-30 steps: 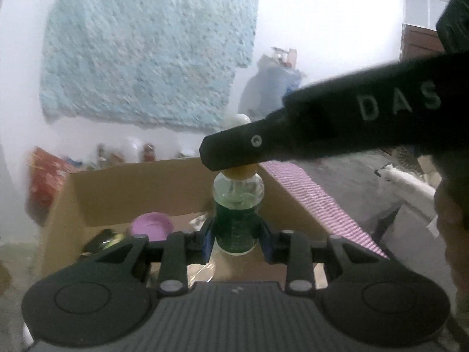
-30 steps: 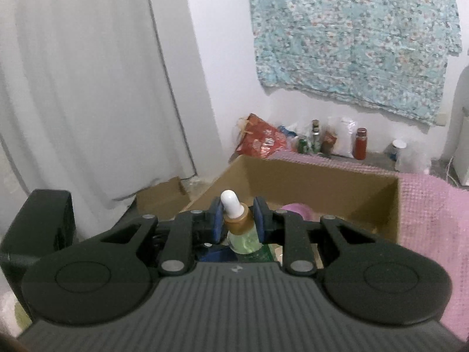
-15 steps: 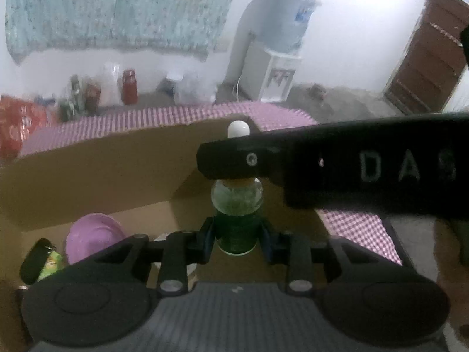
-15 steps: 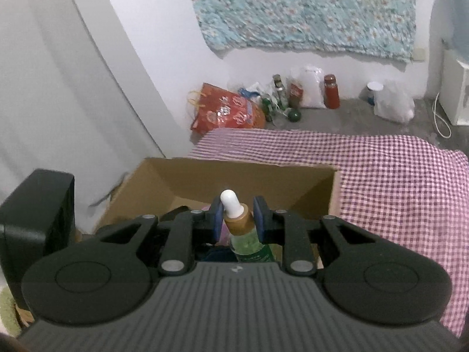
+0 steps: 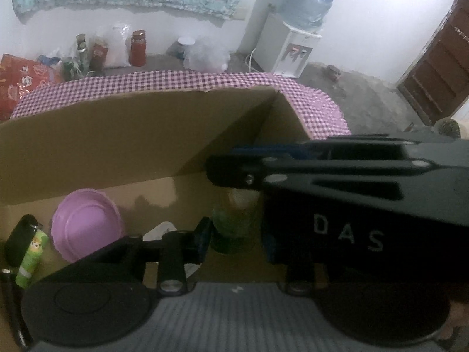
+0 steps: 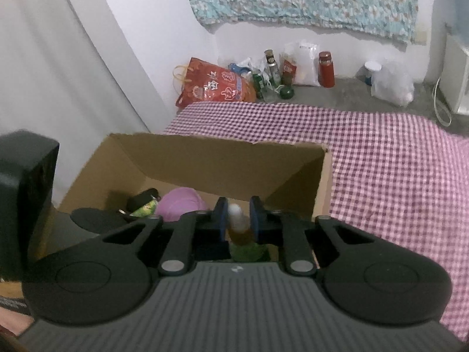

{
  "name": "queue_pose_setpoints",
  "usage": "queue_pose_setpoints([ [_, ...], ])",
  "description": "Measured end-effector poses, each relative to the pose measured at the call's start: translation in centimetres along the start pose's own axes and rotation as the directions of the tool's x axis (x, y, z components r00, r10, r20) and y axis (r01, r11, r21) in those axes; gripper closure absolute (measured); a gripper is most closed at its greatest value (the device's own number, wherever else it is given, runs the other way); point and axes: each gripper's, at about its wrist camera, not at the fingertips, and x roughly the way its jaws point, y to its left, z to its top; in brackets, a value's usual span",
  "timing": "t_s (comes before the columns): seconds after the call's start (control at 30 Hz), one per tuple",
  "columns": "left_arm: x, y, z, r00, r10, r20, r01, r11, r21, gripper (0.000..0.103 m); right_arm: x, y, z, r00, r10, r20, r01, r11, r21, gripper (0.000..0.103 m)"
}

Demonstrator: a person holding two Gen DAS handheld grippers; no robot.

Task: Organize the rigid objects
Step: 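Carry the dropper bottle into the box and open the right gripper, then move the right tool to the large white-lidded jar and grasp it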

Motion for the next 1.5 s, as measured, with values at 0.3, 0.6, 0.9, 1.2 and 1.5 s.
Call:
queue_pose_setpoints([
  [0.3,-3.6,-1.3,-1.4,0.992,0.0,0.124,-0.005,0.999,0.041,0.034,-3.3,0.1,-0.9,0.997,0.035,0.071,-0.04,0.997,0.071,0.089],
  [0.6,-15.0,-1.9,-8.6,0.931,-0.097,0.351,0.063,0.992,0.108,0.01,-14.9,4.7,-5.9,0.961,0.032,0.274,-0.052,0.996,0.067,0.059],
  [0.9,-20.8,1.1,-19.9,0.922,0.001,0.388,-0.022,0.998,0.051,0.008,-20.4,12.5,-14.2,0.94,-0.003,0.34,0.02,0.999,-0.047,0.001],
  [1.2,-22.0,7.1,-24.2,0.884,0.189,0.428,-0.183,0.982,-0.056,0.008,-14.7,21.4,-16.3,0.94,-0.194,0.28,0.251,0.95,-0.188,0.001],
  [1.5,-18.5,9.4,-23.9,0.859,0.279,0.43,-0.274,0.959,-0.074,0.01,-9.3,24.7,-15.0,0.993,0.028,0.118,-0.011,0.99,-0.14,0.001],
])
